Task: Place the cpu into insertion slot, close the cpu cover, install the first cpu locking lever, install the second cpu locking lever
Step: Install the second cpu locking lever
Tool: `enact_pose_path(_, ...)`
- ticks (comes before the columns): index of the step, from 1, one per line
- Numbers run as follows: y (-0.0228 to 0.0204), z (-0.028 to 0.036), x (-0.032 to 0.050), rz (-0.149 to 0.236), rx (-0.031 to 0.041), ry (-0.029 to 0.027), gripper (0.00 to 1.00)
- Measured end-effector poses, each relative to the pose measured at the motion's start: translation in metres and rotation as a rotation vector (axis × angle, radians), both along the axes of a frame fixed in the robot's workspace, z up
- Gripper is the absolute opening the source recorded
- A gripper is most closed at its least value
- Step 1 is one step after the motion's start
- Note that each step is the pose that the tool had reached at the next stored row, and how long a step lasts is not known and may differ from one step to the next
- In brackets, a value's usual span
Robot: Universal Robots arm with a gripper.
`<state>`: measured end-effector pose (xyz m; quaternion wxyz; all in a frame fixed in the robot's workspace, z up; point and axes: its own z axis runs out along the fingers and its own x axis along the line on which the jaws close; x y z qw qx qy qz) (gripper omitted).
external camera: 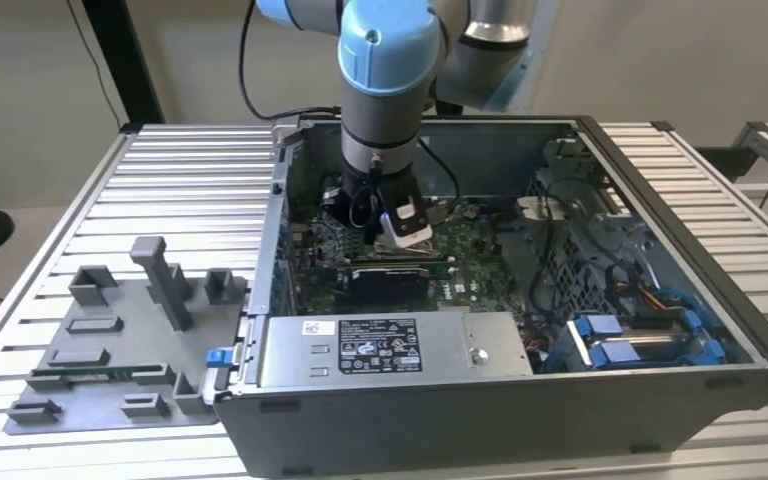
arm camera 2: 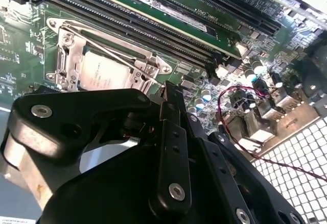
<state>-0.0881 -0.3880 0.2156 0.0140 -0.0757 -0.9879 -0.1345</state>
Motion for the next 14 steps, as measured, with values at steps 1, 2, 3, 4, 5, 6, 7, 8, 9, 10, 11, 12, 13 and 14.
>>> enact_pose_path(1, 0.0007, -0.0014, -0.0001, -0.003, -0.0001, 0.0001, 0.00)
enact_pose_path(2, 0.0013, -0.0027, -0.0003, -0.006, 0.0001, 0.0002, 0.00)
enact_pose_path(3, 0.0016, -0.0038, -0.0005, -0.008, 0.0002, 0.0014, 0.00)
enact_pose_path(4, 0.0018, -0.0048, -0.0007, -0.009, 0.0003, 0.0043, 0.00)
enact_pose_path(5, 0.0019, -0.0056, -0.0010, -0.009, 0.0004, 0.0074, 0.00)
enact_pose_path(6, 0.0020, -0.0066, -0.0013, -0.010, 0.0002, 0.0109, 0.00)
enact_pose_path(7, 0.0022, -0.0077, -0.0015, -0.011, 0.0002, 0.0136, 0.00)
enact_pose_path(8, 0.0024, -0.0088, -0.0017, -0.012, 0.0001, 0.0163, 0.00)
enact_pose_path(9, 0.0027, -0.0098, -0.0018, -0.013, 0.0000, 0.0191, 0.00)
enact_pose_path(10, 0.0030, -0.0108, -0.0020, -0.014, 0.0001, 0.0218, 0.00)
enact_pose_path(11, 0.0035, -0.0122, -0.0020, -0.015, 0.0009, 0.0241, 0.00)
enact_pose_path(12, 0.0037, -0.0134, -0.0021, -0.015, 0.0006, 0.0266, 0.00)
enact_pose_path(13, 0.0039, -0.0144, -0.0022, -0.016, 0.0001, 0.0290, 0.00)
enact_pose_path(14, 0.0042, -0.0156, -0.0022, -0.017, 0.0001, 0.0309, 0.00)
